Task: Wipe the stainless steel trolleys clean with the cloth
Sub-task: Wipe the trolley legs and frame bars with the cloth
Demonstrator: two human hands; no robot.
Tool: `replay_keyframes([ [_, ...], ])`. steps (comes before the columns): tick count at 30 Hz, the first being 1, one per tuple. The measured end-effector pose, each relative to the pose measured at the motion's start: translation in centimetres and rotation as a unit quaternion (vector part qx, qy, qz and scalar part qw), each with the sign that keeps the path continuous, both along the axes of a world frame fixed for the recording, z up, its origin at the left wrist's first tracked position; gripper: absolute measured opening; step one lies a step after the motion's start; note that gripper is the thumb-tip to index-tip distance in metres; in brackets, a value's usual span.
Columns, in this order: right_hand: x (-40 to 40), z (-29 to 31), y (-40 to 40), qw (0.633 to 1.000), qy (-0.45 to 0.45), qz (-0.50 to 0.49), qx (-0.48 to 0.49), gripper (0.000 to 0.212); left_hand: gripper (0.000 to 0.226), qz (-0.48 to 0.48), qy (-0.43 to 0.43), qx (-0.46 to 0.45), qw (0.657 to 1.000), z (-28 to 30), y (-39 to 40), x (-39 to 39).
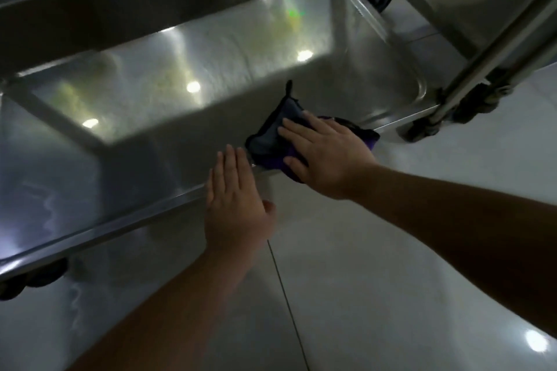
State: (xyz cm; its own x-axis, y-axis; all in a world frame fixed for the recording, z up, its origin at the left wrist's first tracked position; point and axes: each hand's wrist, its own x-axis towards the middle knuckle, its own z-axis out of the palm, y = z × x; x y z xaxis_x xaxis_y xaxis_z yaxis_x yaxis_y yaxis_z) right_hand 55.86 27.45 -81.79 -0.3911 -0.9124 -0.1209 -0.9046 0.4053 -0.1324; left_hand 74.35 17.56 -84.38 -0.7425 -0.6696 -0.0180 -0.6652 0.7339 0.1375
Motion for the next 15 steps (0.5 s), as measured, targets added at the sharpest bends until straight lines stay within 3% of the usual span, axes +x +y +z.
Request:
replay_keyframes([
  [3,-4.2,0.1,2.7,0.999,0.013,-0.045,-0.009,0.067,0.110,0.001,0.007,-0.017,1.000,-0.1,0.2,-0.1],
  [8,-12.8,0.7,6.7,0.967,-0.022,-0.255,0.020,0.062,0.110,-0.008,0.022,-0.045,0.999,-0.5,0.3,-0.1],
  [15,-15.6,0.9,1.4,0.941,-0.043,-0.335,-0.004,0.063,0.111,-0.021,0.014,-0.057,0.998,-0.5,0.0,0.1],
])
